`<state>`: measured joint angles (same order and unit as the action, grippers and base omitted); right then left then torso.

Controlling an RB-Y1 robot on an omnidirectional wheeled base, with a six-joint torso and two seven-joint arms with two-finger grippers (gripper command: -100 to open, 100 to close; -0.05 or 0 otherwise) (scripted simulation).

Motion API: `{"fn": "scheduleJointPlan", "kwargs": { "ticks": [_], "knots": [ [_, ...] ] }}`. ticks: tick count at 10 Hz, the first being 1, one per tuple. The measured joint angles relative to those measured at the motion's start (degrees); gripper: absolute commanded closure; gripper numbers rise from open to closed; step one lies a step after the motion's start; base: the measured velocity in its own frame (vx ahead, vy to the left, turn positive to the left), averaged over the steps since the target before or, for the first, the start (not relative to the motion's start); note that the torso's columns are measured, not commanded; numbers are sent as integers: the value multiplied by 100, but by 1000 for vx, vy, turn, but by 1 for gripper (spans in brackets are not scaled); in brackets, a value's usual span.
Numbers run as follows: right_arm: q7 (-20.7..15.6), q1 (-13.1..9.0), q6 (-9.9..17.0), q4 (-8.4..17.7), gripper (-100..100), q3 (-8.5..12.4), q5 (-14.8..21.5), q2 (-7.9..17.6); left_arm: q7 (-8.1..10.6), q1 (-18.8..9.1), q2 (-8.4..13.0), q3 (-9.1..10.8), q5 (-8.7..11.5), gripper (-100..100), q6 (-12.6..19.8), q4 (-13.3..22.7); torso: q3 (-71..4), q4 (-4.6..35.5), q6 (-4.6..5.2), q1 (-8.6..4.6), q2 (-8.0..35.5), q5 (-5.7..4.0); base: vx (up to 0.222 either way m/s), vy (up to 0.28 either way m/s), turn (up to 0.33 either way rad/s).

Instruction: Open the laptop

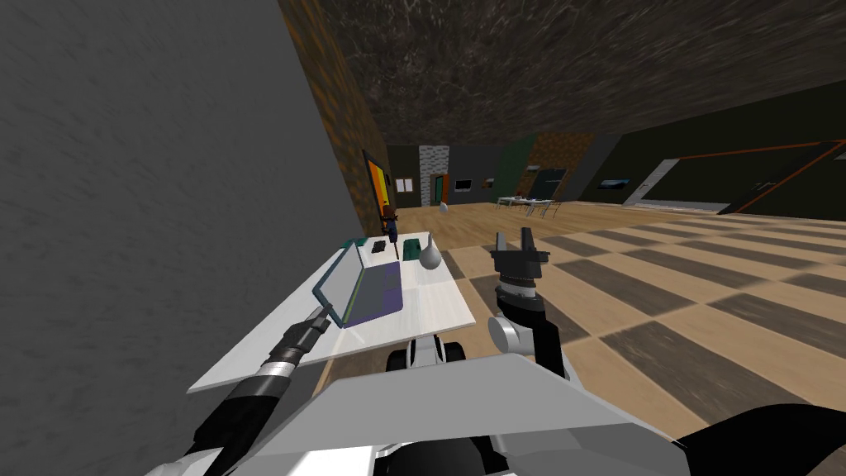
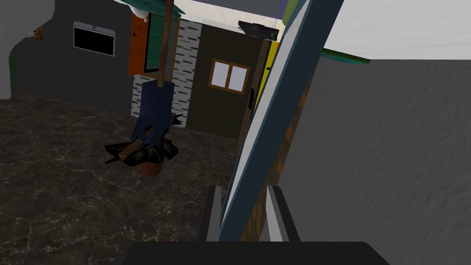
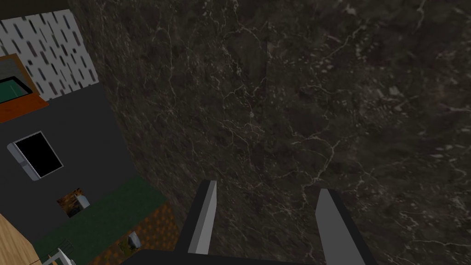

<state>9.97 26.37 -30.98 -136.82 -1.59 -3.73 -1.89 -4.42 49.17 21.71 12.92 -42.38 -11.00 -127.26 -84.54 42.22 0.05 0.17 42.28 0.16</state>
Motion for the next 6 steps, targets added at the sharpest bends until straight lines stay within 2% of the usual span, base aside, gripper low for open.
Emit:
{"fn": "scheduleJointPlan", "kwargs": {
  "ticks": [4, 6],
  "knots": [
    [0, -1, 0, 0, 0, -1, 0, -1, -497, -445, -44, 94, -329, 100, -5, 407, -4, -28, 0, 7, -22, 27, -47, -72, -28],
    [0, -1, 0, 0, 0, -1, 0, -1, -817, -712, -95, 104, -547, 100, 30, 654, -9, -44, 8, 4, -37, 41, -43, -86, -28]
  ]
}}
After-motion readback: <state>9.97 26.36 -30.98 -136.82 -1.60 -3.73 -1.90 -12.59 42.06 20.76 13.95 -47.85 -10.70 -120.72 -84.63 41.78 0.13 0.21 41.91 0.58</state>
